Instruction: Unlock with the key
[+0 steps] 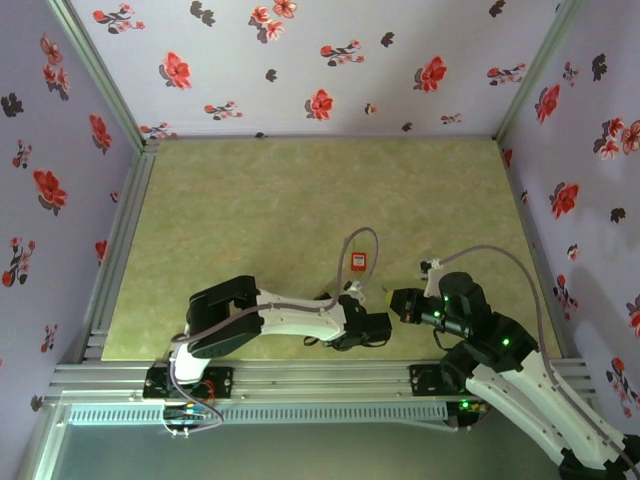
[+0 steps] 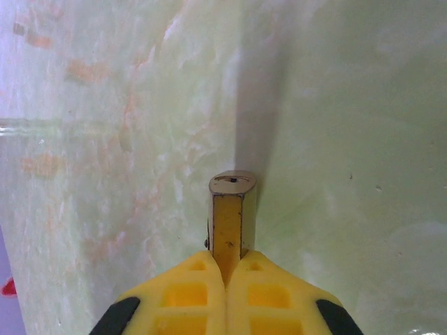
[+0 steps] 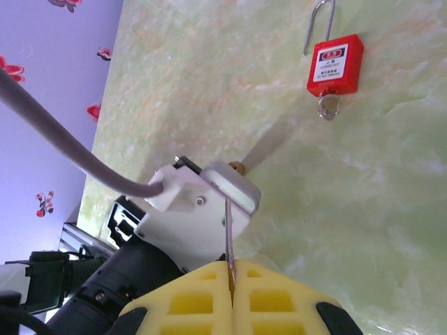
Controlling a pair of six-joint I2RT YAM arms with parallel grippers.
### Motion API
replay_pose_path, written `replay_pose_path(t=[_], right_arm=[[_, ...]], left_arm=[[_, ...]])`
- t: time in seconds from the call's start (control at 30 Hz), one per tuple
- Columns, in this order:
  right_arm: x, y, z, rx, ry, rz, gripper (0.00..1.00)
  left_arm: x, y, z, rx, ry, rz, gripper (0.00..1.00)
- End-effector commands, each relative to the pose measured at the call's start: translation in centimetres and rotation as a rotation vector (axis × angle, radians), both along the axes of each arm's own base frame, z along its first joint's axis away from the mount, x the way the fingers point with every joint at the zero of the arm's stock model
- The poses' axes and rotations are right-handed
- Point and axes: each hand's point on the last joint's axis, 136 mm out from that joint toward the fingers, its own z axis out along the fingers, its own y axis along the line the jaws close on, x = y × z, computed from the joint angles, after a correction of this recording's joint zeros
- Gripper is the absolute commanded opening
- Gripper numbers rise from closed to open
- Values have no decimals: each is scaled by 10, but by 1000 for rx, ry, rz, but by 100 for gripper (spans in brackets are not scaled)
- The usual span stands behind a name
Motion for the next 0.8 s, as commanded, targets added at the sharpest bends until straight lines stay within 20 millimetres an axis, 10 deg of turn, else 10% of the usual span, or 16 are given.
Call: replay_pose_path(t=[0.0,0.2,0.47,0.77], right_arm=[[1,-9,8,-34,-29,-24,0],[1,-11,12,-39,-30,-27,0],[1,-13,17,-59,-38,-23,1],[2,-11,17,-75,-33,-8,1]], left_arm=[[-5,-3,-3,-16,-5,35,0],[-14,-11,-6,-75,44,30,2],[-40,-42,1,-292,234,-19,40],[-26,-25,25,-475,360,73,66]])
